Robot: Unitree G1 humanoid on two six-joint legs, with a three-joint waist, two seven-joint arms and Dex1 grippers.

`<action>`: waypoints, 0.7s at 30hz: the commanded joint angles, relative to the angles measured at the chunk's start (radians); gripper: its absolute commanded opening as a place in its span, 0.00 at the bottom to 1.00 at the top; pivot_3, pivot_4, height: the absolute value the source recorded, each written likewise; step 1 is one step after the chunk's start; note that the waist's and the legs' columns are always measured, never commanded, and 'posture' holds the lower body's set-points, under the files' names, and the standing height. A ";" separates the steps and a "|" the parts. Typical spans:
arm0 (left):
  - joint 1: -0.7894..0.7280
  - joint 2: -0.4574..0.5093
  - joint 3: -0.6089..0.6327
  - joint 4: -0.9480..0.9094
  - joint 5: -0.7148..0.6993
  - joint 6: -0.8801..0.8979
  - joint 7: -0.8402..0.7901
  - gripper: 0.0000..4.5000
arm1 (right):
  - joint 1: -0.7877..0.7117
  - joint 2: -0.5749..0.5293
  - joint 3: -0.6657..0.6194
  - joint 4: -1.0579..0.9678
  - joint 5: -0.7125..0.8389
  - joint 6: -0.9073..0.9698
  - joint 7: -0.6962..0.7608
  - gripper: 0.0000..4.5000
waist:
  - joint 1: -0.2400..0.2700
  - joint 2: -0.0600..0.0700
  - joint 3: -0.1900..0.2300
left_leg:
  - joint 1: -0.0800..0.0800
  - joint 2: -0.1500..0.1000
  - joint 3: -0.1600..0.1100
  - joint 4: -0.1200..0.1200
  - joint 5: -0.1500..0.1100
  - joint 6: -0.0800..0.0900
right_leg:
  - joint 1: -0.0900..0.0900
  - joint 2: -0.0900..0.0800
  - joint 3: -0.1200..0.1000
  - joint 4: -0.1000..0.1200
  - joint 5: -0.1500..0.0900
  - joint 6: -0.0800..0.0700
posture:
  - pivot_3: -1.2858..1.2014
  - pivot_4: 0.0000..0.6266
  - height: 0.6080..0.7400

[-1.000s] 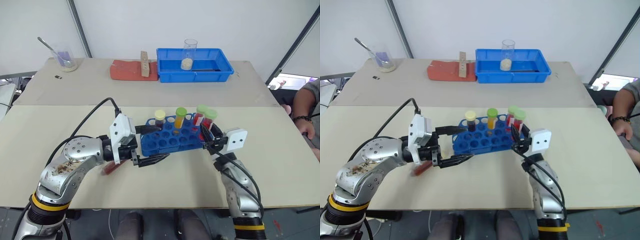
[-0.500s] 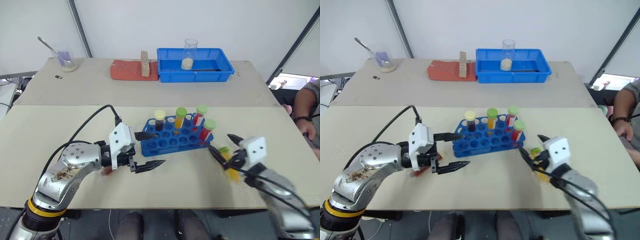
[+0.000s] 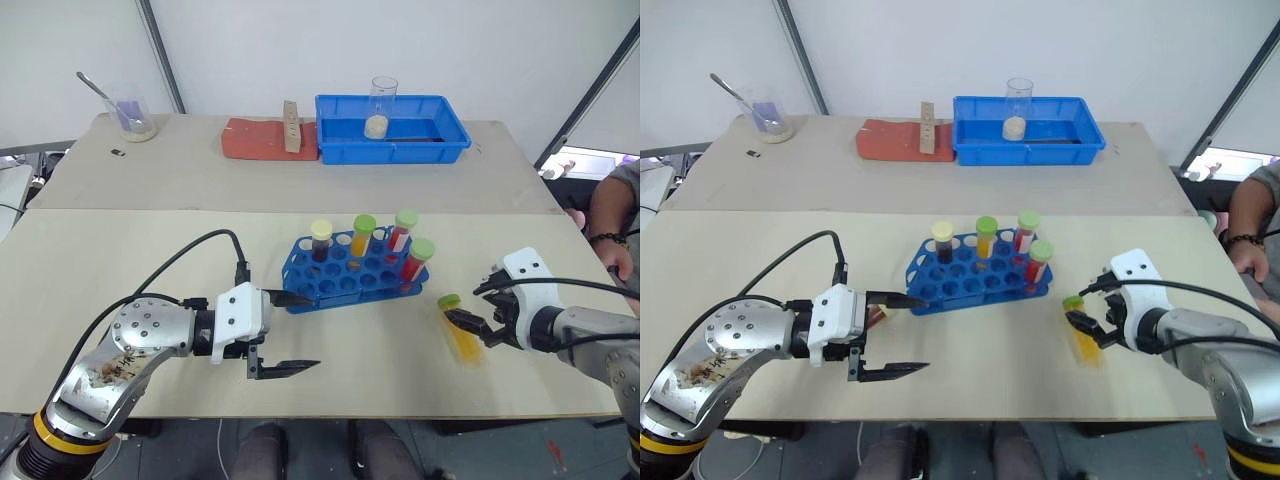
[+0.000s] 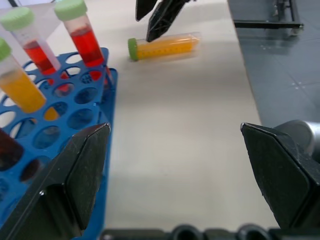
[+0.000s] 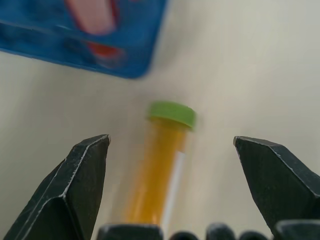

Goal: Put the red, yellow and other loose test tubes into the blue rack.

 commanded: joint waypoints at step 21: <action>-0.012 -0.060 -0.069 -0.031 0.046 -0.037 0.030 1.00 | -0.337 -0.044 0.279 0.319 0.011 0.178 0.100 0.22 | -0.005 0.000 0.000 | -0.001 0.000 -0.001 0.001 0.000 0.000 | 0.000 0.000 0.000 0.000 0.001 0.002 | 0.52 0.24 1.00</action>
